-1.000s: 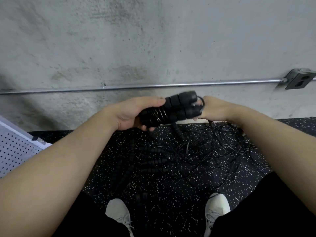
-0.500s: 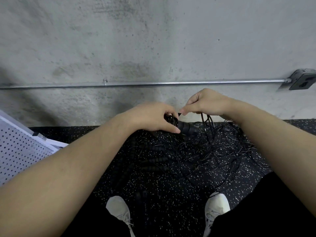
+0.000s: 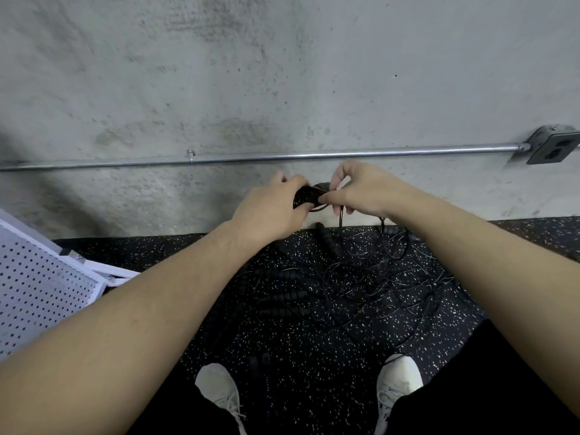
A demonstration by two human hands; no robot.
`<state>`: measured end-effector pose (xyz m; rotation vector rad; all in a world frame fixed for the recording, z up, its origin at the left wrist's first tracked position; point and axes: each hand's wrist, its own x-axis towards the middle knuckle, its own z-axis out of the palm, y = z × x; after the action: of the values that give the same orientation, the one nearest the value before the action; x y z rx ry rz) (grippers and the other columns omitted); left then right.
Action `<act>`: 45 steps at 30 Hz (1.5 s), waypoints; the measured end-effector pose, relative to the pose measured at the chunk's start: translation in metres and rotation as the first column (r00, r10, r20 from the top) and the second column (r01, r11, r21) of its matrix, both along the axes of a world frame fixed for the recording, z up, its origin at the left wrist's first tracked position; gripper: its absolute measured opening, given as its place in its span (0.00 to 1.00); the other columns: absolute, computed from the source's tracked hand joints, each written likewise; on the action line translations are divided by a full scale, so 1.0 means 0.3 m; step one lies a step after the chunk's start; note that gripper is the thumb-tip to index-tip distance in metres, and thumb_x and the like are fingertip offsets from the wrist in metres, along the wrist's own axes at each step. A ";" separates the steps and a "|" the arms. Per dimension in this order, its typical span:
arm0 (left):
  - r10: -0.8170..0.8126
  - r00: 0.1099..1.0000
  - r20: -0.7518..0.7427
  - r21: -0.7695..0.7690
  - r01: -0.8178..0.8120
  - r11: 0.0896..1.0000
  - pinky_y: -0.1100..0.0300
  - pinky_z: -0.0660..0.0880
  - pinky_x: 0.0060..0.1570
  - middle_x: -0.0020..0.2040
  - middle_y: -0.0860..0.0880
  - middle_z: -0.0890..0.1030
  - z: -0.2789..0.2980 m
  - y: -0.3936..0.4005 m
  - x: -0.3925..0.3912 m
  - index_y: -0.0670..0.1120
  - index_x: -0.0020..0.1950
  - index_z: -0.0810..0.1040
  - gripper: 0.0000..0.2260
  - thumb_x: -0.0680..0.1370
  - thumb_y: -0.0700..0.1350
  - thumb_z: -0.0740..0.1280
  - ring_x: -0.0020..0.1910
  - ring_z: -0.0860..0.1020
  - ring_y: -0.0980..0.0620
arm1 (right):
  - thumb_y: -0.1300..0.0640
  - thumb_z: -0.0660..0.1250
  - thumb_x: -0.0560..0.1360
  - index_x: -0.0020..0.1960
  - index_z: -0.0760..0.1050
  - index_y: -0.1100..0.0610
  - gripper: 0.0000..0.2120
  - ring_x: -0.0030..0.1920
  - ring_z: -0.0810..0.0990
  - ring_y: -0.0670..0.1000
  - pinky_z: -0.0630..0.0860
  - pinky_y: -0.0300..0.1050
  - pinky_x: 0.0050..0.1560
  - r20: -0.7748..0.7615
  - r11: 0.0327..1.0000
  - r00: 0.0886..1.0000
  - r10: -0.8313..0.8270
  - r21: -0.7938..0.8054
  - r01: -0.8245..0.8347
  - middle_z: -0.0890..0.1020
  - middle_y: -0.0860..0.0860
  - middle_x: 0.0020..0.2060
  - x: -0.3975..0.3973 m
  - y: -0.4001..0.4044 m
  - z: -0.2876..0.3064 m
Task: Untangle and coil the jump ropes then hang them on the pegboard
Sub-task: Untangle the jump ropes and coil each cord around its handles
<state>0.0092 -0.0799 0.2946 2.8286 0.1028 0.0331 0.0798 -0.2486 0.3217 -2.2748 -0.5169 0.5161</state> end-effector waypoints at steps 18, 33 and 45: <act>0.204 0.881 -0.426 -0.860 -0.464 0.211 0.59 0.77 0.28 0.38 0.42 0.84 0.059 0.028 -0.005 0.46 0.52 0.79 0.08 0.81 0.51 0.67 0.33 0.84 0.41 | 0.62 0.65 0.81 0.48 0.77 0.48 0.10 0.37 0.81 0.45 0.78 0.38 0.43 -0.073 0.949 0.955 0.289 -0.112 -0.296 0.85 0.47 0.38 -0.008 -0.025 -0.041; 0.171 0.912 -0.372 -0.910 -0.395 0.125 0.61 0.73 0.28 0.41 0.46 0.83 0.081 0.077 0.008 0.47 0.58 0.81 0.17 0.78 0.58 0.70 0.34 0.83 0.43 | 0.57 0.71 0.77 0.50 0.81 0.49 0.04 0.41 0.82 0.45 0.75 0.41 0.45 -0.067 0.930 0.959 0.274 -0.237 -0.282 0.84 0.46 0.40 0.029 -0.073 -0.036; 0.149 0.950 -0.275 -0.909 -0.308 0.281 0.60 0.74 0.29 0.44 0.42 0.85 0.069 0.020 -0.014 0.53 0.51 0.80 0.08 0.79 0.55 0.71 0.33 0.83 0.41 | 0.46 0.72 0.76 0.52 0.78 0.61 0.17 0.32 0.72 0.41 0.68 0.40 0.40 -0.037 0.976 0.976 0.215 -0.007 -0.216 0.76 0.48 0.39 0.015 -0.048 -0.066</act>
<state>0.0050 -0.0740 0.3153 1.5471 0.4179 -0.1270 0.0844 -0.2630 0.3019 -2.2274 -0.7496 0.6665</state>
